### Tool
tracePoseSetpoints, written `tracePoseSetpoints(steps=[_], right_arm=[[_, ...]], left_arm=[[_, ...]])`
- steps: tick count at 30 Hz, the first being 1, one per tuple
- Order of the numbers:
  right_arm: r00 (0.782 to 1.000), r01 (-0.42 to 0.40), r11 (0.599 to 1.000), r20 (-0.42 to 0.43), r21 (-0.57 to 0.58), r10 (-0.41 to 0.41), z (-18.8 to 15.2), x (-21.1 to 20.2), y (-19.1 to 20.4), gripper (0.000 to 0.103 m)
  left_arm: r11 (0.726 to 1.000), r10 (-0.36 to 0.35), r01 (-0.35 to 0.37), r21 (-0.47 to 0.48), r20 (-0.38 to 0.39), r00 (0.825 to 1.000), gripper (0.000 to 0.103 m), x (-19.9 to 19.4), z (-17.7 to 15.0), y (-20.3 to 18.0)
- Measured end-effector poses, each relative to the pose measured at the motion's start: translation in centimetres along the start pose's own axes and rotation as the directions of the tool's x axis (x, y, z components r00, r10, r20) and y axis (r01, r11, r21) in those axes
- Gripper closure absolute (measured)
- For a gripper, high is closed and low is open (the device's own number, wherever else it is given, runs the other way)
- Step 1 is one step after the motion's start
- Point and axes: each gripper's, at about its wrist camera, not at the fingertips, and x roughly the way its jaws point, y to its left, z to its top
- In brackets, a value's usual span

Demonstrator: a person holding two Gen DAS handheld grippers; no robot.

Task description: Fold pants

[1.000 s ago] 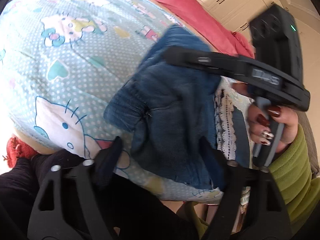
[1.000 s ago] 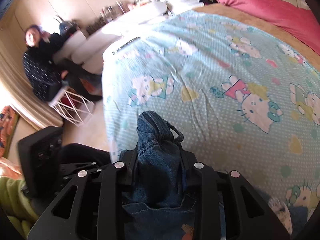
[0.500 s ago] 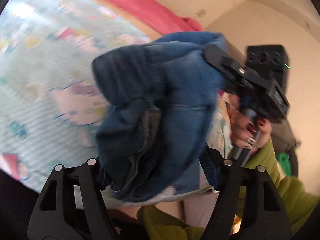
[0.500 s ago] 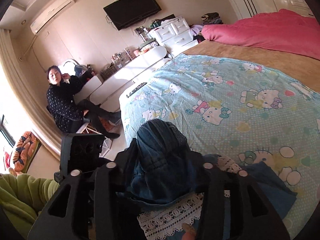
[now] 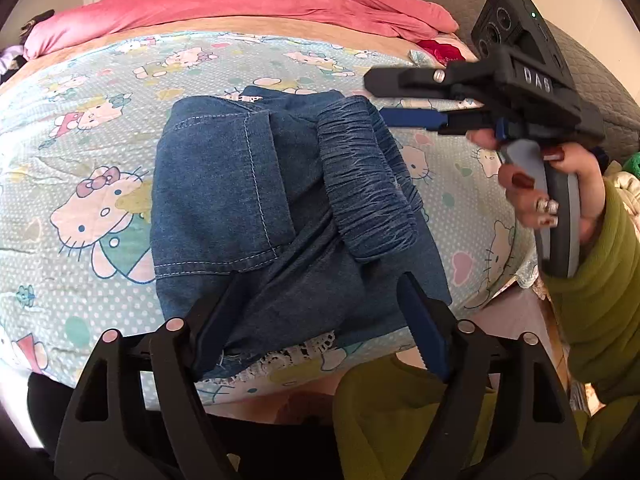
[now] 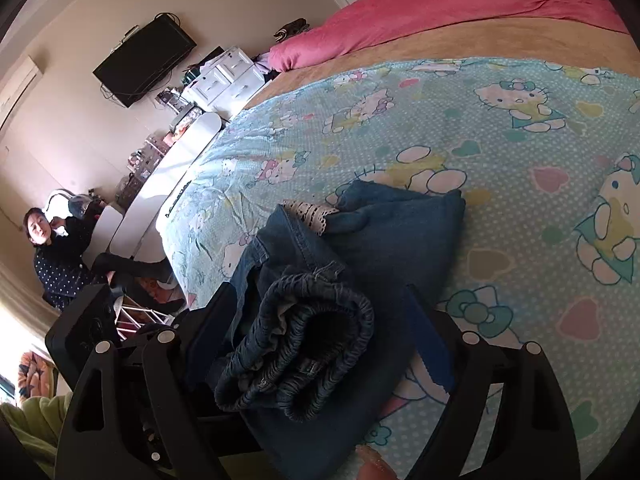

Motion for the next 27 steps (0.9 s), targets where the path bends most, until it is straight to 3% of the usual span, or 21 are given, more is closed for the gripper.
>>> tracePoseSetpoints(steps=[2,4,8,10,14,21,27], right_arm=[[0.994,0.102,0.995,-0.034,-0.019,-0.102,-0.5,0.9,0.1,0.023],[0.974,0.213,0.976,-0.067,-0.045,-0.215,-1.1,1.8,-0.6,0.027],[0.982,0.183,0.983,-0.041,-0.027,-0.184,-1.7,0.9,-0.6,0.027],[0.983,0.182,0.981,0.021,-0.074,-0.181,-1.8,-1.0,0.8,0.026],[0.978,0.193,0.970,0.109,-0.147,-0.178,-2.5,-4.5,2.7,0.020],[0.963,0.230,0.931,0.201,-0.284,-0.176,-4.3,-8.0,6.0,0.012],[0.962,0.254,0.869,0.203,-0.425,-0.182,-7.1,-8.9,8.7,0.011]], left_arm=[[1.000,0.009,-0.009,-0.006,-0.006,1.000,0.032,0.3,-0.1,-0.2],[1.000,0.005,-0.005,-0.004,-0.006,1.000,0.032,0.6,-0.1,-0.8],[1.000,0.006,-0.006,-0.001,-0.005,1.000,0.032,0.7,-0.3,-0.8],[1.000,-0.015,0.015,-0.010,0.008,1.000,0.023,-0.6,-0.9,-0.7],[0.999,-0.001,0.003,-0.043,0.046,0.999,0.015,-3.0,-0.6,0.0],[0.994,0.072,-0.066,-0.084,0.072,0.995,0.010,-4.7,0.0,1.1],[0.989,0.116,-0.108,-0.098,0.080,0.990,0.010,-5.1,1.1,1.7]])
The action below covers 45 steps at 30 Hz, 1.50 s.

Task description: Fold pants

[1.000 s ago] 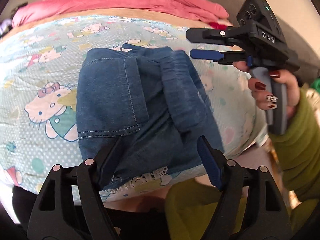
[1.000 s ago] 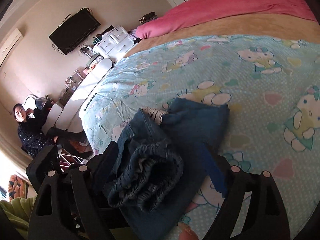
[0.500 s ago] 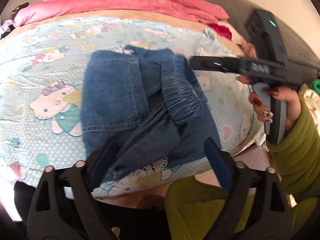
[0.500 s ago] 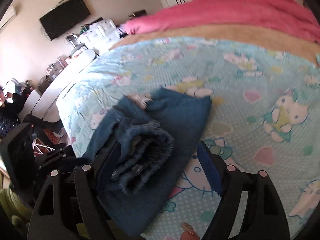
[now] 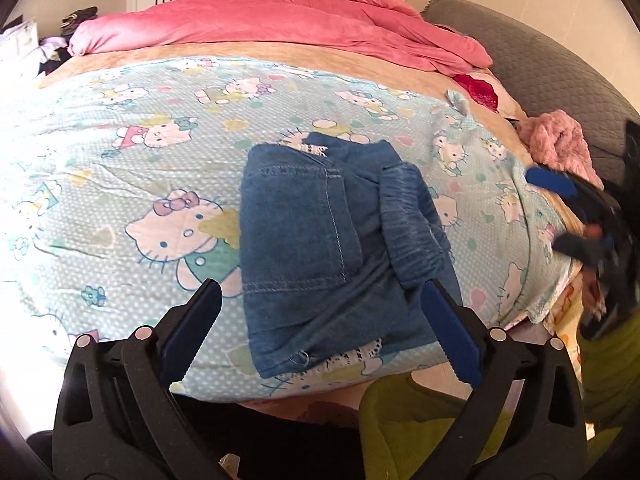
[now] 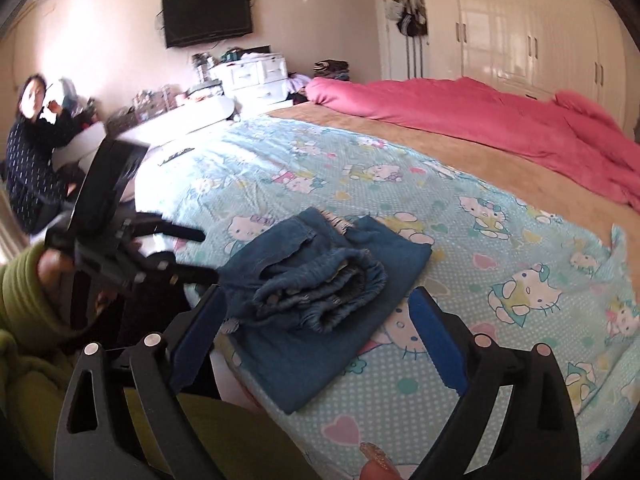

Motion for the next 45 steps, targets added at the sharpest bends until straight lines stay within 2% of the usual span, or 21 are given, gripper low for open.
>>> tracePoseSetpoints(steps=[5,8,9,11,12,14,15,16,19,25,28,29,30,31,32,34,37,40,41,43,45], right_arm=[[0.998,-0.045,0.998,-0.051,-0.043,0.043,-1.8,1.1,2.2,0.011],[0.990,-0.107,0.992,-0.098,-0.063,0.100,-2.8,2.2,3.9,0.012],[0.988,-0.119,0.989,-0.108,-0.083,0.109,-3.0,2.6,4.5,0.012],[0.986,-0.130,0.983,-0.125,-0.133,0.113,-3.2,3.1,5.7,0.016],[0.984,-0.138,0.976,-0.131,-0.167,0.116,-3.3,3.4,6.5,0.022],[0.981,-0.161,0.965,-0.138,-0.207,0.134,-3.1,4.1,7.6,0.030],[0.980,-0.172,0.959,-0.136,-0.225,0.144,-2.9,4.5,8.1,0.037],[0.979,-0.177,0.954,-0.139,-0.242,0.147,-2.7,4.9,8.6,0.043],[0.978,-0.187,0.934,-0.150,-0.306,0.146,-1.9,6.6,9.9,0.055],[0.981,-0.166,0.874,-0.169,-0.457,0.099,-0.7,9.8,11.9,0.056],[0.979,-0.141,0.865,-0.197,-0.481,0.050,-0.4,11.9,12.0,0.057],[0.978,-0.137,0.867,-0.205,-0.479,0.042,-0.4,12.6,11.9,0.061],[0.976,-0.142,0.869,-0.212,-0.473,0.045,-0.3,13.0,11.8,0.089],[0.972,-0.163,0.875,-0.225,-0.456,0.064,-0.2,13.0,11.6,0.099],[0.966,-0.193,0.882,-0.239,-0.429,0.095,0.0,12.7,11.5,0.099],[0.960,-0.239,0.872,-0.236,-0.427,0.147,-0.4,10.9,11.5,0.100],[0.961,-0.229,0.859,-0.245,-0.458,0.126,-2.0,9.9,11.9,0.099],[0.948,-0.216,0.889,-0.304,-0.405,0.092,-3.9,12.1,11.2,0.099],[0.947,-0.217,0.900,-0.303,-0.377,0.102,-4.1,12.5,11.0,0.099],[0.942,-0.241,0.925,-0.300,-0.294,0.150,-3.9,12.4,10.7,0.090],[0.940,-0.251,0.934,-0.293,-0.254,0.174,-3.6,11.9,10.3,0.088]], left_arm=[[0.998,0.013,-0.014,-0.066,-0.017,1.000,0.010,0.8,0.9,1.2],[0.995,0.025,-0.027,-0.101,-0.020,0.999,0.010,1.4,1.8,2.2],[0.994,0.027,-0.029,-0.104,-0.019,0.999,0.013,1.6,2.2,2.4],[0.994,0.019,-0.021,-0.107,-0.027,0.999,0.035,2.1,3.1,2.8],[0.995,0.008,-0.011,-0.104,-0.036,0.999,0.049,2.5,3.4,2.8],[0.996,-0.025,0.019,-0.088,-0.070,0.997,0.056,3.6,4.2,2.7],[0.996,-0.032,0.025,-0.083,-0.083,0.996,0.066,4.2,4.4,2.6],[0.996,-0.039,0.031,-0.078,-0.099,0.994,0.070,4.8,4.6,2.5],[0.996,-0.048,0.038,-0.077,-0.136,0.990,0.070,6.6,5.2,2.5],[0.995,-0.051,0.036,-0.088,-0.169,0.984,0.070,8.5,5.6,3.3],[0.994,-0.060,0.042,-0.104,-0.172,0.983,0.070,9.0,5.6,3.8],[0.993,-0.062,0.044,-0.107,-0.172,0.983,0.070,9.1,5.7,3.9],[0.993,-0.063,0.045,-0.108,-0.172,0.983,0.070,9.1,5.7,3.9],[0.993,-0.064,0.046,-0.109,-0.171,0.983,0.070,9.2,5.8,4.0],[0.993,-0.066,0.047,-0.113,-0.171,0.983,0.070,9.2,5.8,4.1],[0.991,-0.073,0.053,-0.122,-0.167,0.983,0.070,9.3,5.8,4.2],[0.990,-0.078,0.058,-0.126,-0.156,0.985,0.070,9.3,5.8,4.3],[0.990,-0.074,0.056,-0.130,-0.144,0.987,0.070,9.4,5.7,4.3],[0.990,-0.073,0.055,-0.131,-0.140,0.987,0.070,9.3,5.6,4.3],[0.990,-0.071,0.053,-0.132,-0.132,0.989,0.070,9.1,5.3,4.3],[0.989,-0.067,0.050,-0.136,-0.123,0.990,0.070,8.7,5.0,4.2]])
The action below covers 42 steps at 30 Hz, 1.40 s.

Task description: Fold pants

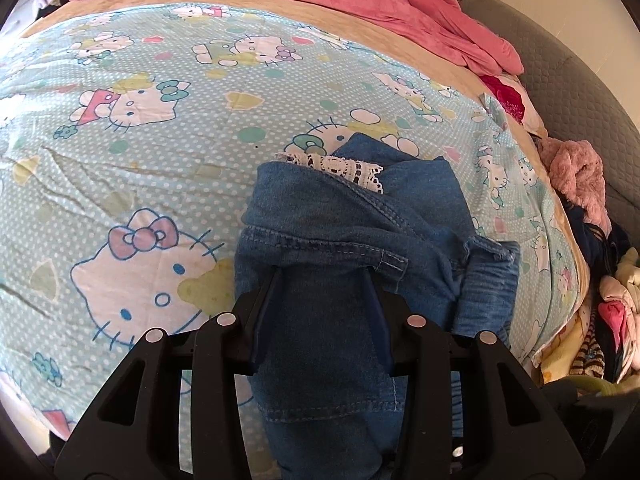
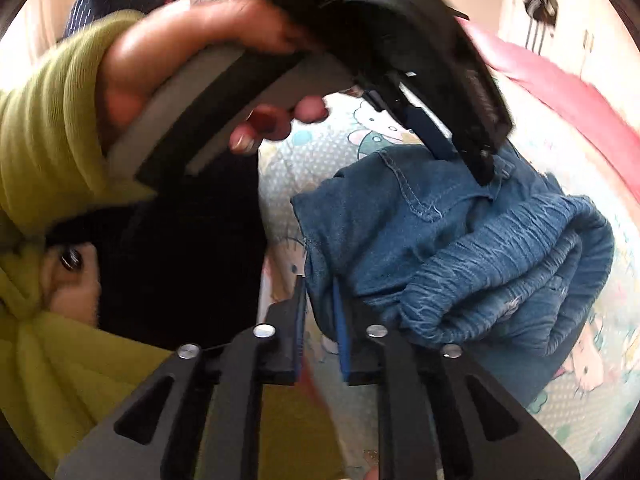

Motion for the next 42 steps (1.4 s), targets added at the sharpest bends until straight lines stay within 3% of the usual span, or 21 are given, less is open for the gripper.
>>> tracePoseSetpoints(steps=[2,4,11,13,17,23,25,30,31,33,38,40,42], right_arm=[[1.000,0.001,1.000,0.018,0.011,-0.001,0.0,-1.1,-0.1,0.088],[1.000,-0.003,1.000,0.030,0.024,0.002,0.2,-2.0,-0.3,0.087],[0.998,0.007,0.999,0.064,0.041,-0.010,0.2,-4.5,-0.7,0.074],[0.997,0.025,0.999,0.069,0.040,-0.027,0.1,-5.3,-0.6,0.065],[0.995,0.028,0.999,0.090,0.046,-0.032,0.0,-6.8,-0.6,0.064],[0.990,0.049,0.998,0.129,0.041,-0.054,0.2,-8.3,-0.6,0.048],[0.987,0.057,0.998,0.147,0.037,-0.062,0.2,-9.1,-0.6,0.041],[0.979,0.077,0.996,0.184,0.039,-0.083,0.7,-10.1,-0.1,0.039],[0.978,0.081,0.996,0.188,0.040,-0.088,0.7,-10.1,-0.1,0.033],[0.974,0.092,0.995,0.203,0.048,-0.100,0.8,-10.6,-0.1,0.028],[0.964,0.112,0.991,0.236,0.069,-0.125,0.8,-11.8,-0.3,0.027],[0.956,0.123,0.988,0.255,0.089,-0.142,0.7,-12.4,-0.5,0.018],[0.948,0.131,0.985,0.278,0.112,-0.158,0.6,-13.0,-0.9,0.017]], left_arm=[[1.000,0.009,-0.009,0.009,0.009,1.000,0.069,-0.4,-0.2,-0.2],[1.000,0.010,-0.010,0.013,0.015,1.000,0.062,-0.7,-0.2,-0.4],[1.000,0.015,-0.015,0.009,0.030,0.999,0.057,-1.5,-0.7,-0.7],[1.000,0.018,-0.018,0.008,0.032,0.999,0.055,-1.8,-0.8,-0.8],[1.000,0.015,-0.015,0.002,0.047,0.999,0.051,-2.7,-0.9,-1.0],[1.000,0.017,-0.018,0.001,0.074,0.997,0.045,-4.0,-1.0,-1.3],[1.000,0.013,-0.013,-0.002,0.081,0.997,0.042,-4.5,-1.1,-1.5],[1.000,0.022,-0.022,0.005,0.101,0.995,0.032,-5.6,-1.3,-2.1],[1.000,0.025,-0.026,0.008,0.106,0.994,0.029,-5.7,-1.4,-2.3],[0.999,0.046,-0.048,0.019,0.122,0.991,0.026,-6.4,-1.5,-2.6],[0.995,0.087,-0.095,0.043,0.163,0.983,0.015,-7.9,-1.9,-3.1],[0.994,0.095,-0.103,0.039,0.179,0.979,0.013,-8.5,-2.0,-3.0],[0.994,0.101,-0.109,0.029,0.191,0.976,0.010,-9.2,-2.1,-2.7]])
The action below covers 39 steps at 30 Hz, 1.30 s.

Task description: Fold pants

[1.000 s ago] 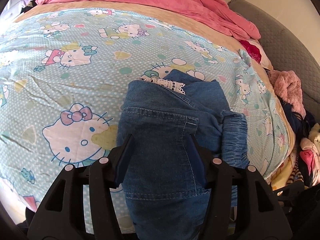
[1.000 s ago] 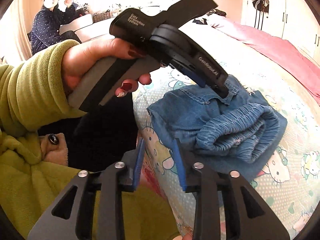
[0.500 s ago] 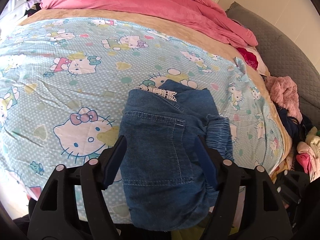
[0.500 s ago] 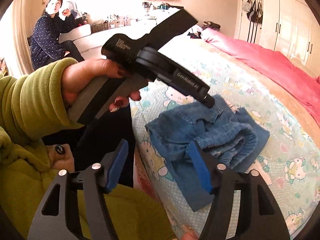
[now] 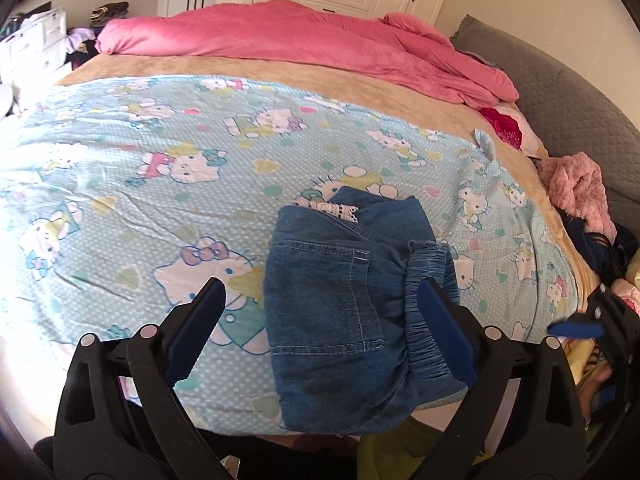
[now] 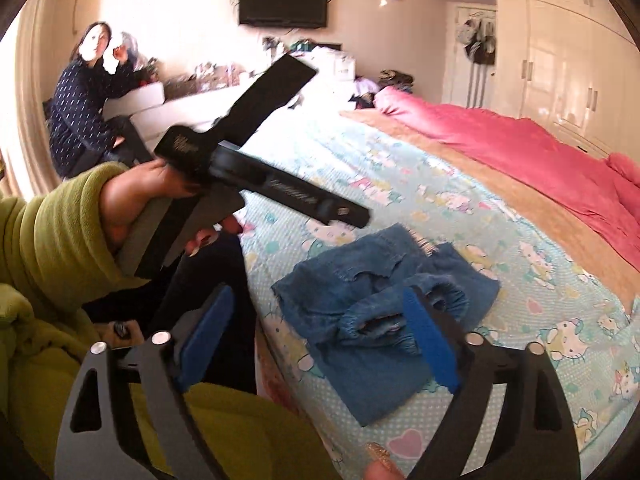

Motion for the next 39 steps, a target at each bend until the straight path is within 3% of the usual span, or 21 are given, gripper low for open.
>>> tracePoseSetpoints(steps=[14,15,18,31,39], right_arm=[[0.988,0.114,0.979,0.087,0.167,-0.130,0.7,-2.4,-3.5,0.016],[0.987,0.121,0.976,0.087,0.179,-0.138,0.7,-2.4,-3.7,0.011],[0.982,0.148,0.966,0.085,0.213,-0.169,0.5,-2.5,-4.3,0.010],[0.967,0.249,0.905,-0.031,0.346,-0.254,-1.6,-0.5,-7.8,0.009],[0.956,0.293,0.844,-0.124,0.450,-0.265,-3.4,1.1,-10.2,0.009]], left_arm=[[0.999,0.035,-0.035,0.000,0.100,0.994,0.010,-4.0,0.1,-0.1],[0.999,0.039,-0.040,0.005,0.103,0.994,0.010,-4.1,0.1,-0.2],[0.999,0.048,-0.050,0.014,0.104,0.993,0.010,-3.9,0.0,-0.5],[0.998,0.068,-0.068,0.012,0.050,0.996,0.010,-1.2,-0.9,-0.2],[0.997,0.077,-0.077,0.004,0.011,0.997,0.010,0.7,-1.5,0.3]])
